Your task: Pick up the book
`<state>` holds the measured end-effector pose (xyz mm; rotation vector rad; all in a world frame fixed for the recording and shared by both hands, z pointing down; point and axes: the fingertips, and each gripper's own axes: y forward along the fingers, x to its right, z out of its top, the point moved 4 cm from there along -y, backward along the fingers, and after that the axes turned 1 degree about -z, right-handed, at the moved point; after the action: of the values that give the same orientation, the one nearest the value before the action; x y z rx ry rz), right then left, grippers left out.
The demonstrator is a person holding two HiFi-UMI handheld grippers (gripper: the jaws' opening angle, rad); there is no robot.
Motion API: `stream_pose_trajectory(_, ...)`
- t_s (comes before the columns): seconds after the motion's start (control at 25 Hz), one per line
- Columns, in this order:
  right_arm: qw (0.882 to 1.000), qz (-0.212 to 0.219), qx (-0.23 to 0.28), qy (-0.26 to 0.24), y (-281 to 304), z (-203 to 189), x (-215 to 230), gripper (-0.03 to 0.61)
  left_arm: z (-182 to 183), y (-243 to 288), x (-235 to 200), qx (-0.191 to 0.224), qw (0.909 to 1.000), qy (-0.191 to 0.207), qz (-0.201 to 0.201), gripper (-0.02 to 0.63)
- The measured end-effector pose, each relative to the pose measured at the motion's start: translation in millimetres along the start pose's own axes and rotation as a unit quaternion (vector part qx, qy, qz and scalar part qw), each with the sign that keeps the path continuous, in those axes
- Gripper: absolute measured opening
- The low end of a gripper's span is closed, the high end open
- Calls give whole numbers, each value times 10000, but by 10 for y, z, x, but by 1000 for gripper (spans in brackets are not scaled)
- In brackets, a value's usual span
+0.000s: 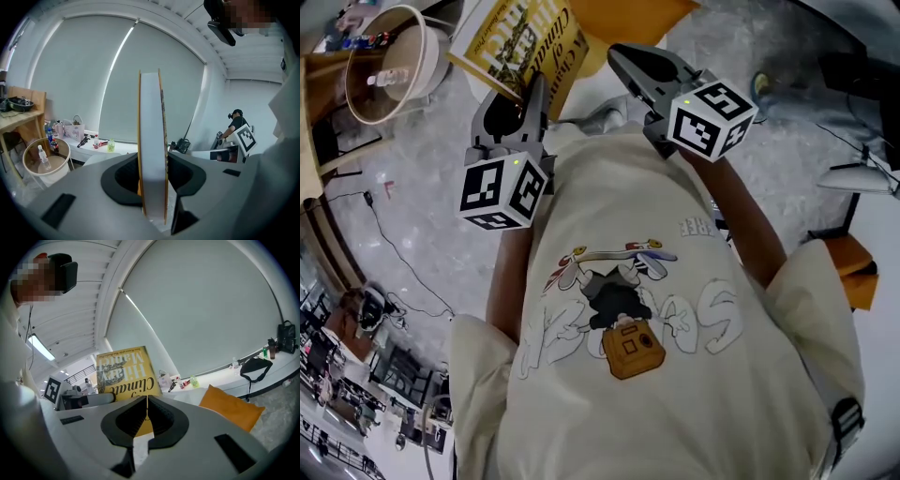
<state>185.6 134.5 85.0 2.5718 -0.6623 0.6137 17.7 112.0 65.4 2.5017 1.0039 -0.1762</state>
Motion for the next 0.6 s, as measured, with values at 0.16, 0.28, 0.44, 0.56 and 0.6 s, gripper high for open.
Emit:
stream_pose_trajectory(0.16, 9999, 93, -57, -2, -2, 43, -110, 25, 17, -65, 128, -4, 10000, -14, -75, 149)
stream_pose_trajectory(0.28, 9997, 173, -147, -2, -10, 63, -144, 25, 21, -75, 175, -48, 9999, -20, -91, 149)
stream_pose_trajectory(0.44, 9997, 219, -127, -23, -12, 195, -142, 25, 95, -95, 194, -29, 10000, -46, -7, 149)
stream_pose_trajectory(0.56, 9997, 259, -47, 20, -2, 228, -114, 25, 15, -109, 219, -33, 9999, -72, 94, 149)
stream_pose_trajectory(0.6, 9996, 272, -23, 32, -5, 232, -102, 25, -20, -103, 227, -41, 9999, -65, 117, 149)
